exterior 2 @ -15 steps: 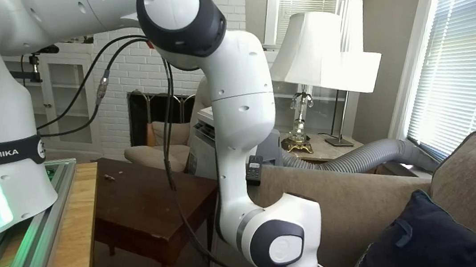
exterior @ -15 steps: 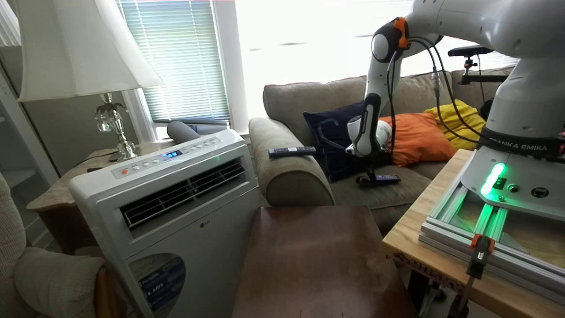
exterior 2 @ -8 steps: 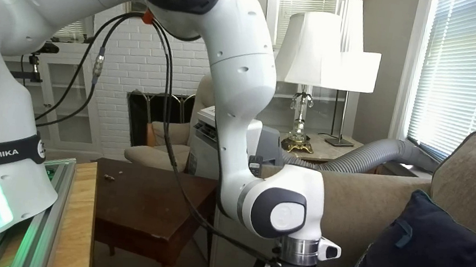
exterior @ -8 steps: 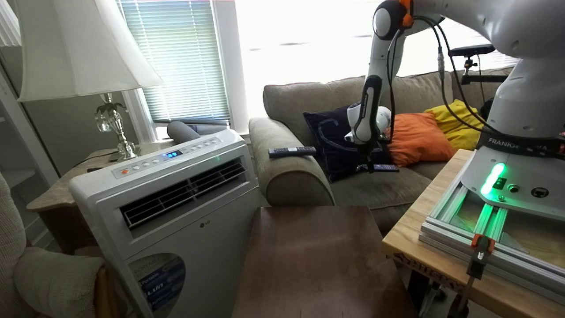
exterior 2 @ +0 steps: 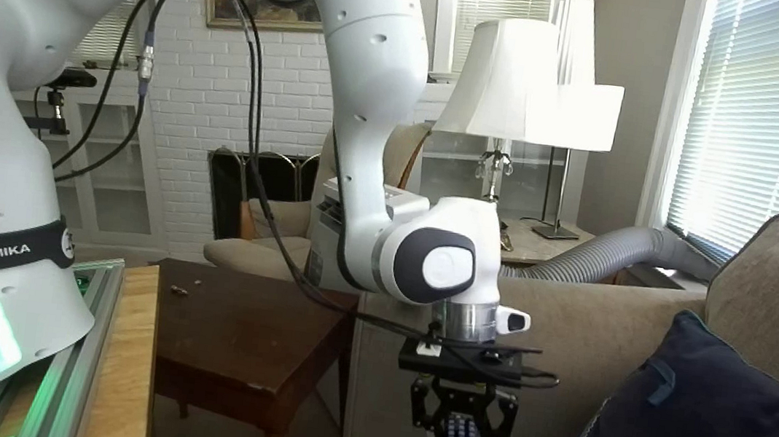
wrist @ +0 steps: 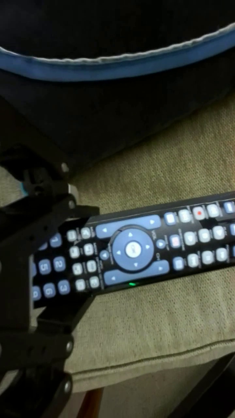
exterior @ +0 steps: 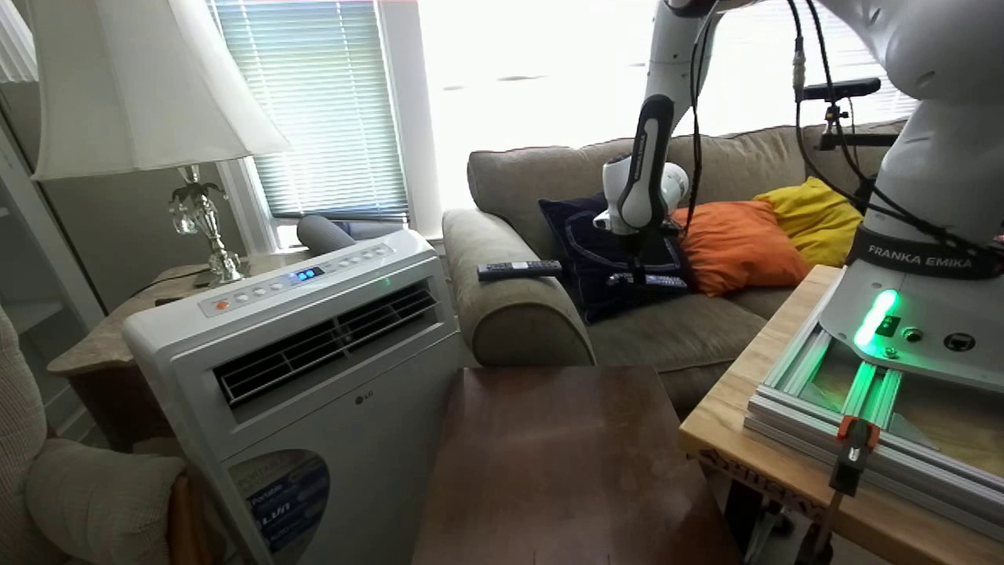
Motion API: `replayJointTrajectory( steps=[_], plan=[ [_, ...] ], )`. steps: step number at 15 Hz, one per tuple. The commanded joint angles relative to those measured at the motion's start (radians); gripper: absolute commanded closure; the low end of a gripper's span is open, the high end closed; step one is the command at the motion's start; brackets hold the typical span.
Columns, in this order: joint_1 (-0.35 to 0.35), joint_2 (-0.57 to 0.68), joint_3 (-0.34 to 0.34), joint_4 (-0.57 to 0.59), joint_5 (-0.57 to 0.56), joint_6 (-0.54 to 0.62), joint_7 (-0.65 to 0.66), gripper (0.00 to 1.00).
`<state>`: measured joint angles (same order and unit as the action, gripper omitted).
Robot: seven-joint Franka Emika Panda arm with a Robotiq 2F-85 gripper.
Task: Move the remote from the seat of the chair to the armrest
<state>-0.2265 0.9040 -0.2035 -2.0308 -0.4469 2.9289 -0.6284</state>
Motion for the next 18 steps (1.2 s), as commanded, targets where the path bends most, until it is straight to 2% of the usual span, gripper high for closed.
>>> replayJointTrajectory(
  steps=[1, 3, 4, 5, 12, 13, 16, 18],
  plan=[
    [-0.010, -0.178, 0.045, -0.142, 0.000, 0.009, 0.005, 0.69],
    [-0.034, -0.246, 0.095, -0.169, 0.025, -0.013, -0.004, 0.69],
    [-0.006, -0.145, 0.055, -0.089, -0.001, 0.000, 0.002, 0.69],
    [-0.007, -0.170, 0.064, -0.099, 0.001, -0.005, 0.001, 0.44],
    [-0.007, -0.150, 0.059, -0.096, 0.000, -0.006, 0.002, 0.44],
    [-0.007, -0.150, 0.059, -0.096, 0.000, -0.006, 0.002, 0.69],
    [-0.042, -0.185, 0.123, -0.102, 0.027, -0.048, -0.026, 0.69],
    [-0.040, -0.209, 0.156, -0.096, 0.041, -0.054, -0.015, 0.69]
  ],
)
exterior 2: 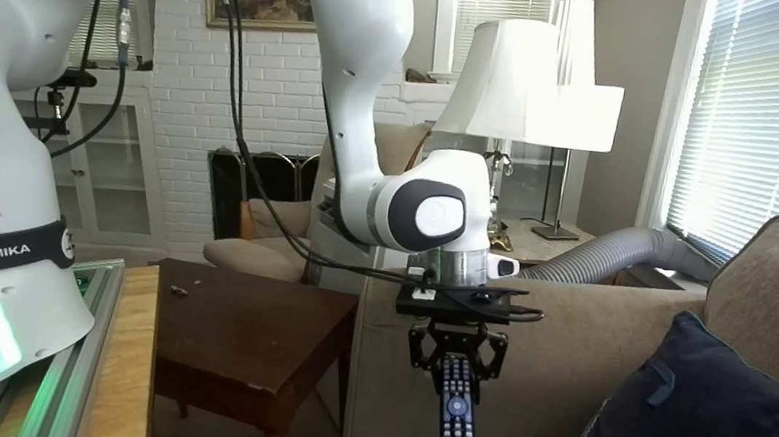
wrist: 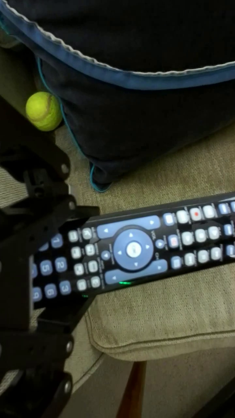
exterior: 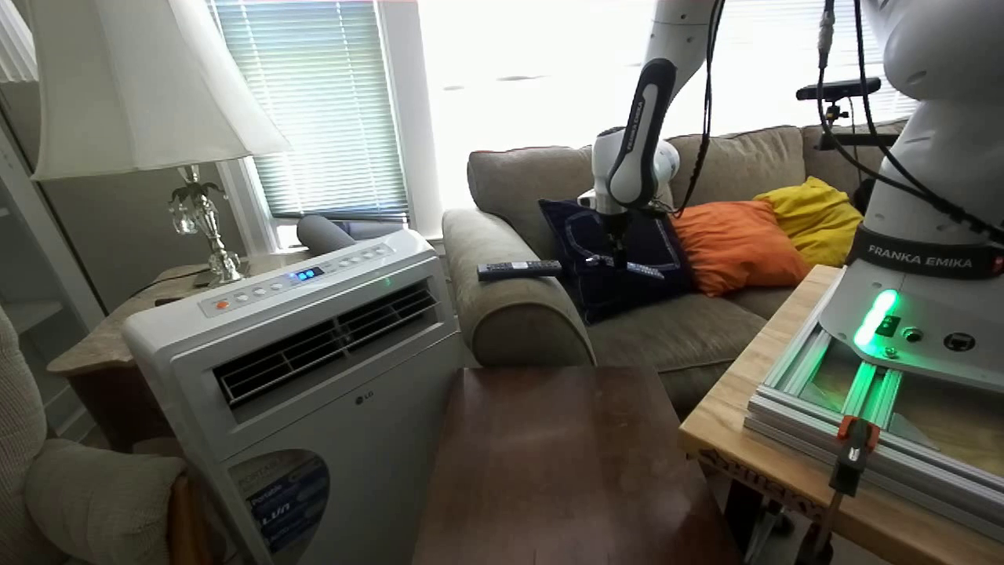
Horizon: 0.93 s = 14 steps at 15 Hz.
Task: Move the remote from the seat of the chair to the armrest
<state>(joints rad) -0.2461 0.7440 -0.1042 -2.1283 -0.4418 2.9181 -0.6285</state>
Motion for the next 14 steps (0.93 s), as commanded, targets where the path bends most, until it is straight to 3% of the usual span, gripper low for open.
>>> replayJointTrajectory(
  steps=[1, 6, 14],
  plan=[
    [-0.022, -0.059, 0.072, 0.005, 0.039, -0.042, -0.018, 0.69],
    [0.005, -0.107, 0.115, 0.037, 0.058, -0.038, -0.006, 0.69],
    [0.056, -0.155, 0.125, 0.049, 0.051, -0.040, 0.004, 0.69]
  ],
)
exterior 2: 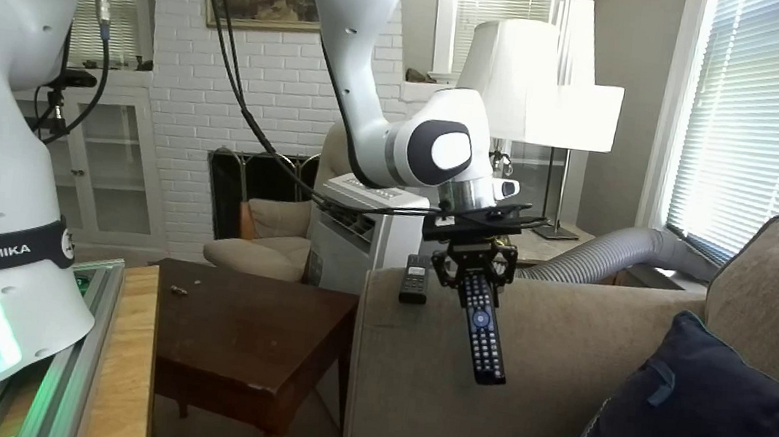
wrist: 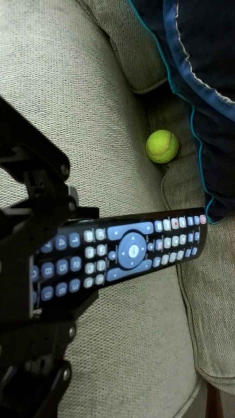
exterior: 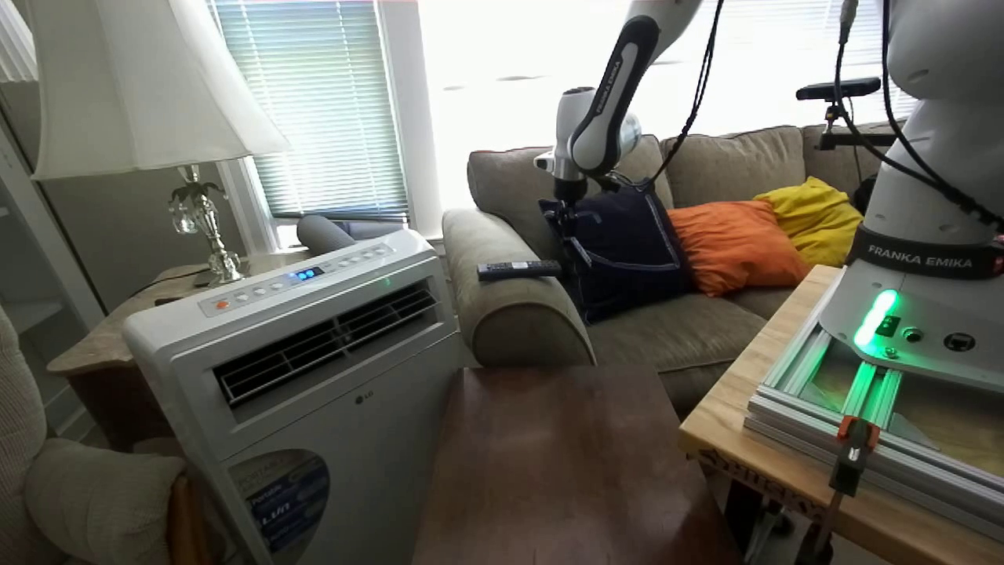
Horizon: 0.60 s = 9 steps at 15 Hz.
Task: Move the remote from the seat of the chair to the armrest
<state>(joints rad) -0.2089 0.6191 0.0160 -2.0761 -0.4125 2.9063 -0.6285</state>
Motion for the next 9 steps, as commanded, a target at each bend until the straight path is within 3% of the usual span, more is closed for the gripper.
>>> replayJointTrajectory(
  steps=[1, 9],
  plan=[
    [0.024, -0.039, 0.011, -0.006, 0.023, -0.033, 0.002, 0.69],
    [0.093, -0.095, 0.045, 0.014, 0.030, -0.092, 0.018, 0.69]
  ],
)
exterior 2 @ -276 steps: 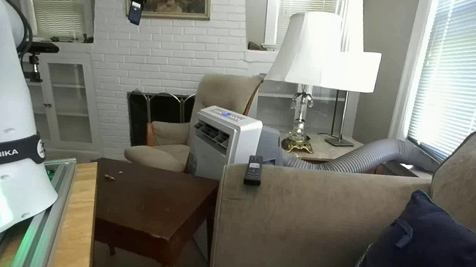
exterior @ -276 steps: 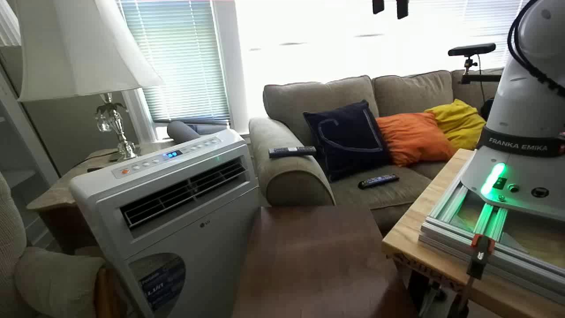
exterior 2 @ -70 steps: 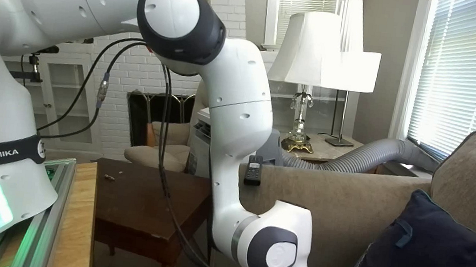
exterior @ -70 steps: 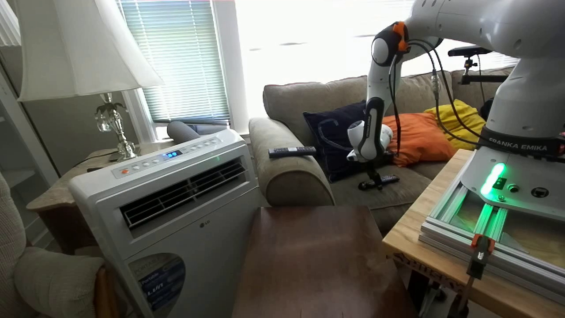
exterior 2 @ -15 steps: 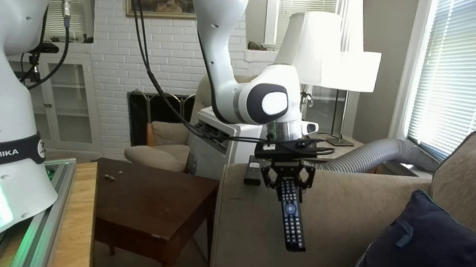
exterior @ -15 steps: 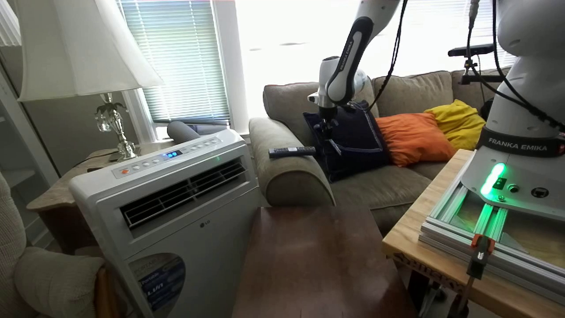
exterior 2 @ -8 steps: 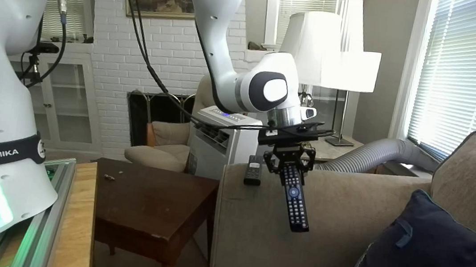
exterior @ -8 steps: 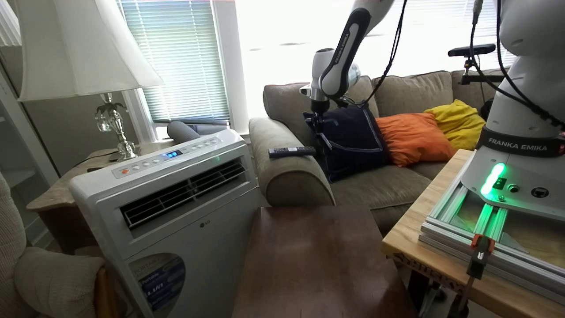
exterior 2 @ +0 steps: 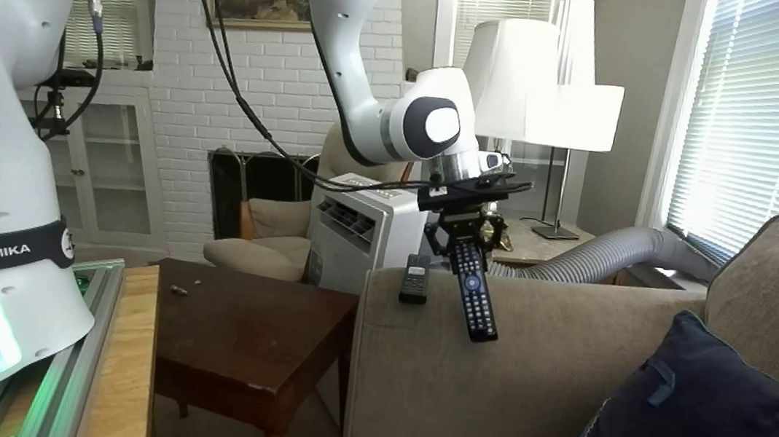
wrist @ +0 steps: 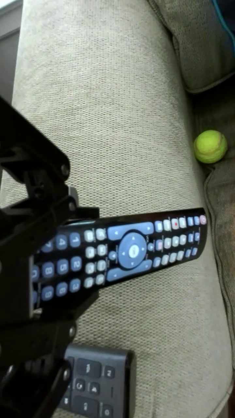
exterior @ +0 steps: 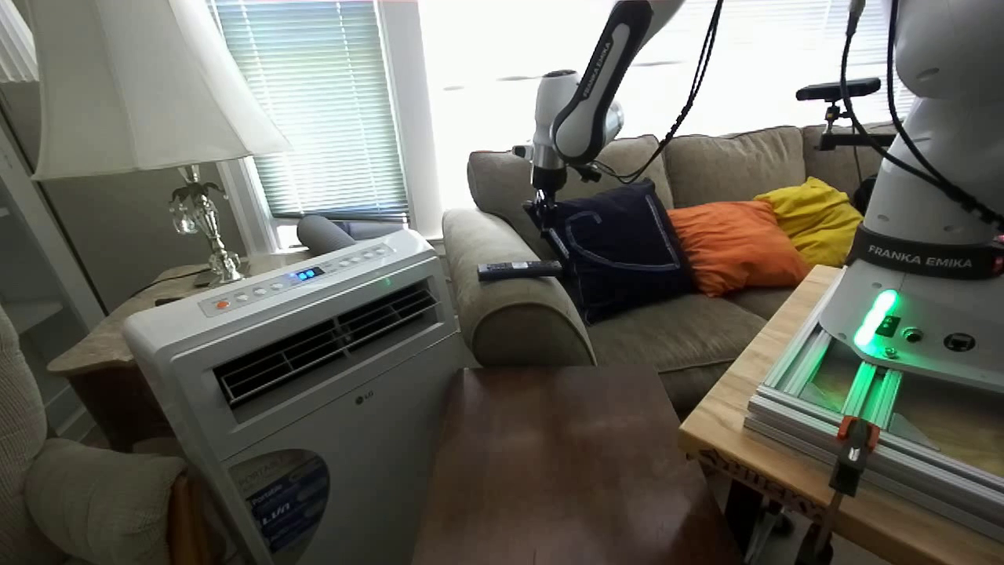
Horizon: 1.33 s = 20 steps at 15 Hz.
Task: Move the remote from the seat of the chair to the armrest
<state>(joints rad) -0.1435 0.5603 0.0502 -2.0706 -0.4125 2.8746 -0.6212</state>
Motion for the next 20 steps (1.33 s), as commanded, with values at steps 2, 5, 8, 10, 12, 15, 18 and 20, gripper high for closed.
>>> replayJointTrajectory(
  steps=[2, 5, 8, 10, 12, 15, 18, 20],
  plan=[
    [0.049, -0.046, 0.018, 0.024, 0.032, -0.092, 0.017, 0.69],
    [0.076, -0.050, 0.024, 0.052, 0.034, -0.123, 0.030, 0.69],
    [0.100, -0.039, 0.030, 0.091, 0.043, -0.159, 0.054, 0.69],
    [0.120, -0.028, 0.027, 0.120, 0.044, -0.182, 0.079, 0.69],
    [0.133, -0.021, 0.027, 0.141, 0.042, -0.199, 0.098, 0.69],
    [0.152, -0.010, 0.022, 0.165, 0.034, -0.220, 0.125, 0.69],
    [0.171, 0.009, 0.008, 0.182, 0.018, -0.225, 0.149, 0.69],
    [0.180, 0.026, -0.003, 0.193, 0.011, -0.230, 0.159, 0.69]
  ],
)
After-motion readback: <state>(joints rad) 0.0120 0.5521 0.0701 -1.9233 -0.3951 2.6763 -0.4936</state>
